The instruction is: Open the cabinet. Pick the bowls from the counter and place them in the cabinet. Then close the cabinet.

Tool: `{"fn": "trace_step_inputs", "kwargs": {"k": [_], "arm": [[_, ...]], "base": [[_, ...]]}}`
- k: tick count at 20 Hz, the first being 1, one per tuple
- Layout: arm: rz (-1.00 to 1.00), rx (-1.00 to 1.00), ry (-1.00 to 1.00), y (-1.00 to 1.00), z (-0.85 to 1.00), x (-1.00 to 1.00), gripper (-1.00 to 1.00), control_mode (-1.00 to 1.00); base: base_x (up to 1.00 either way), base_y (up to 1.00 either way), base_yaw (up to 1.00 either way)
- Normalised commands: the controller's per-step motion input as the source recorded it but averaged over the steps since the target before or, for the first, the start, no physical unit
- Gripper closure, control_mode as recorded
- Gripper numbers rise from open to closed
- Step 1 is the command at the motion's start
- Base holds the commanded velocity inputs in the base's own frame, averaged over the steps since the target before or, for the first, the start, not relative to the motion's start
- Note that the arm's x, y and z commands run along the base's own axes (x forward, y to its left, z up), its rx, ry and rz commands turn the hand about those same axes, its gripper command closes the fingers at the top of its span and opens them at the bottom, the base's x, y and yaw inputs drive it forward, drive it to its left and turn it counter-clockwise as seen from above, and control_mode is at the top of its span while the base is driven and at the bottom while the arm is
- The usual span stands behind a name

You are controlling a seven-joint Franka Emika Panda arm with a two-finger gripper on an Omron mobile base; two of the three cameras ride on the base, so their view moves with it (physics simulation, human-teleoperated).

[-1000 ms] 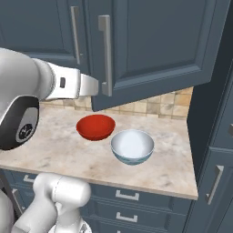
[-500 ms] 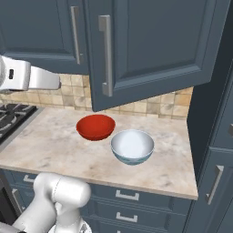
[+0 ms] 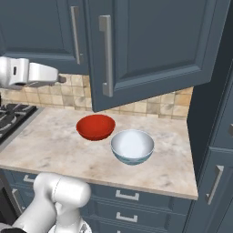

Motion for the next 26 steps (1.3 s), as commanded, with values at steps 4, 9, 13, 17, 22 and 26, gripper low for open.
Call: {"fn": "trace_step_inputs", "kwargs": {"k": [4, 9, 13, 17, 22, 26], "arm": [[-0.17, -0.18, 0.0, 0.0, -0.11, 0.61, -1.0, -1.0], [-0.1, -0.13, 0.0, 0.0, -0.03, 0.41, -1.0, -1.0], [-0.07, -0.02, 0.09, -0.05, 0.03, 0.24, -1.0, -1.0], [-0.05, 0.09, 0.19, -0.3, 0.1, 0.13, -1.0, -1.0], [-0.01, 0.08, 0.1, -0.45, 0.0, 0.11, -1.0, -1.0], [0.0, 0.02, 0.0, -0.18, 0.0, 0.01, -1.0, -1.0]], "base": [[0.0, 0.0, 0.0], [0.0, 0.0, 0.0], [0.0, 0.0, 0.0], [0.0, 0.0, 0.0], [0.0, 0.0, 0.0], [0.0, 0.0, 0.0]]}}
